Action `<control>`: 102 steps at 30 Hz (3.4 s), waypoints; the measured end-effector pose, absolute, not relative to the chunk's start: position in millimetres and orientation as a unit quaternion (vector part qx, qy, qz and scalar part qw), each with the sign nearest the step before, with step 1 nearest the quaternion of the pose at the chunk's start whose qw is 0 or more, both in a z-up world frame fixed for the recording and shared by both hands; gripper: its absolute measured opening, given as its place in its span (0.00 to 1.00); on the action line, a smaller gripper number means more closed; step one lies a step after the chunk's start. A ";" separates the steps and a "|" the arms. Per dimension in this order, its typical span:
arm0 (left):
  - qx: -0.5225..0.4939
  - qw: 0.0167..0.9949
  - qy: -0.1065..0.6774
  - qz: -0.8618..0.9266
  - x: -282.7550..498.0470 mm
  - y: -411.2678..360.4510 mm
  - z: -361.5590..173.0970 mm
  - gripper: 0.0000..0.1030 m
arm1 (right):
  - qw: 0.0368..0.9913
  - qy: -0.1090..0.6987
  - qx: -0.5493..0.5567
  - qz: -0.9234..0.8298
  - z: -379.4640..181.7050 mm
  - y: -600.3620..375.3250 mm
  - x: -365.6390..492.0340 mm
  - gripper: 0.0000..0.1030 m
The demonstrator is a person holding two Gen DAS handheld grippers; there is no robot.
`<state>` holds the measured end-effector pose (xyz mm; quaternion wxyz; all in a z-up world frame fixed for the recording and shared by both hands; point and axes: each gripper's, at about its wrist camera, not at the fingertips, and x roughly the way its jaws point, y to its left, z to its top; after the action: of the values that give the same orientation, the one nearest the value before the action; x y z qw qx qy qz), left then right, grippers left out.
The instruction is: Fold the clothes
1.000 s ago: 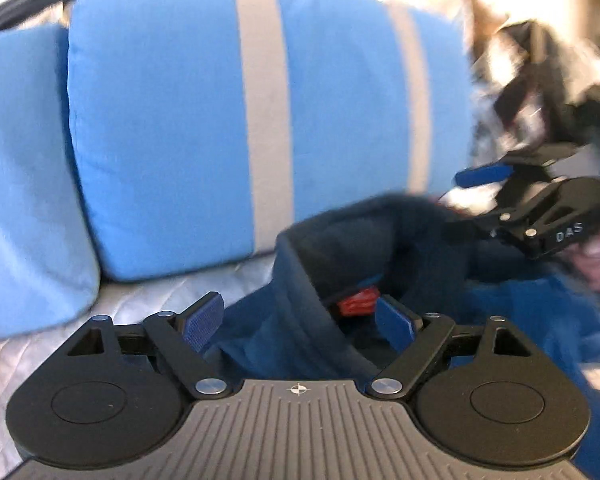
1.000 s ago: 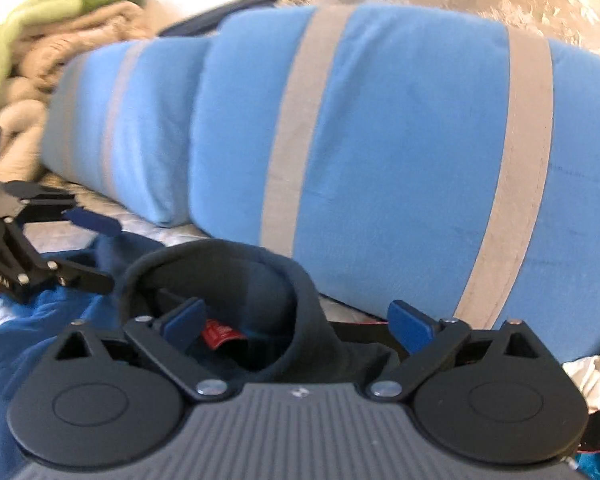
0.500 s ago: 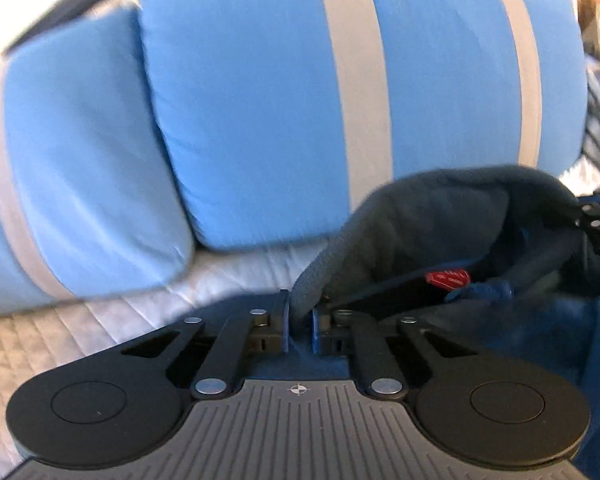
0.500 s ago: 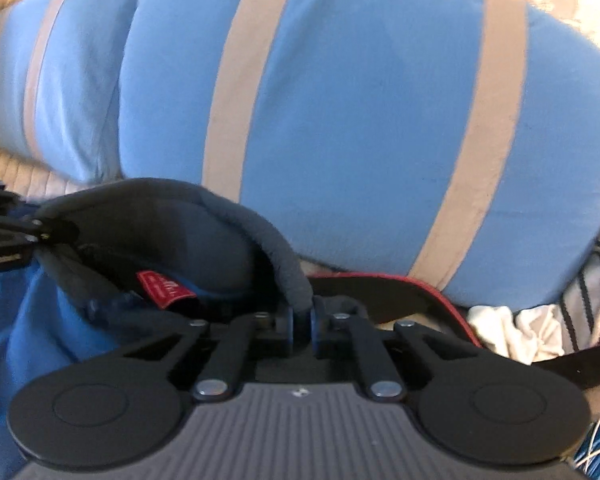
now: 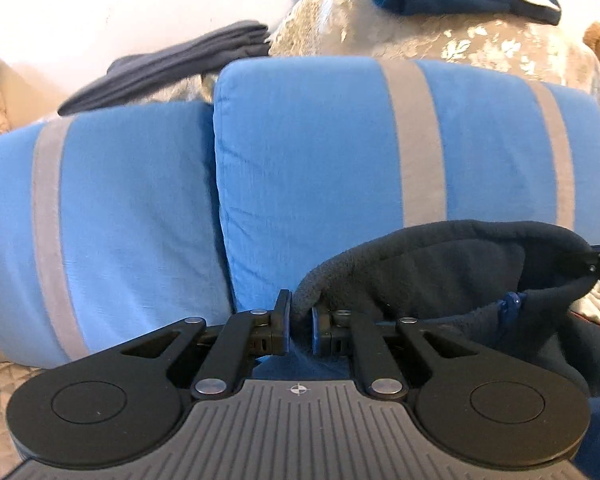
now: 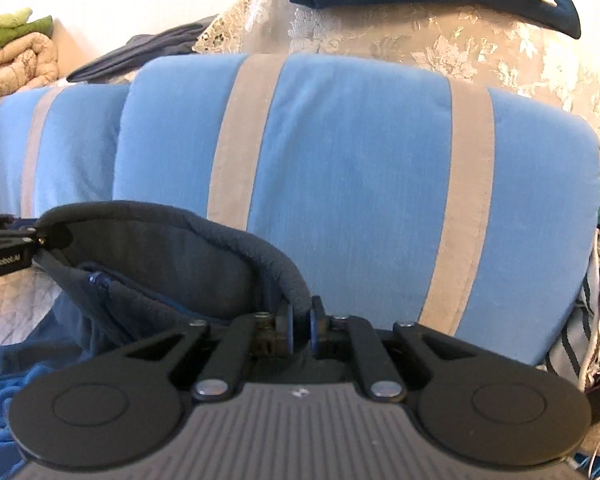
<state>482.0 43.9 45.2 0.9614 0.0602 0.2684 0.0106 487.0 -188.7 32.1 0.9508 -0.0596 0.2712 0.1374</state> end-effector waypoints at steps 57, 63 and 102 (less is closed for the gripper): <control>-0.142 0.900 0.389 -0.135 497.1 238.0 -53.3 0.75 | 0.902 0.360 0.016 0.238 -53.5 -316.0 518.0 0.99; -0.172 0.897 0.381 -0.141 510.5 239.2 -74.7 0.73 | 0.891 0.366 0.049 0.262 -63.6 -328.5 525.5 0.98; -0.142 0.905 0.383 -0.121 519.9 251.3 -57.0 0.11 | 0.902 0.365 0.084 0.214 -71.2 -332.7 549.0 0.10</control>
<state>519.9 251.3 -57.0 0.9048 -0.1419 0.3829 -0.1209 549.0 -332.7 -71.2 0.9023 0.0841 0.3646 0.2141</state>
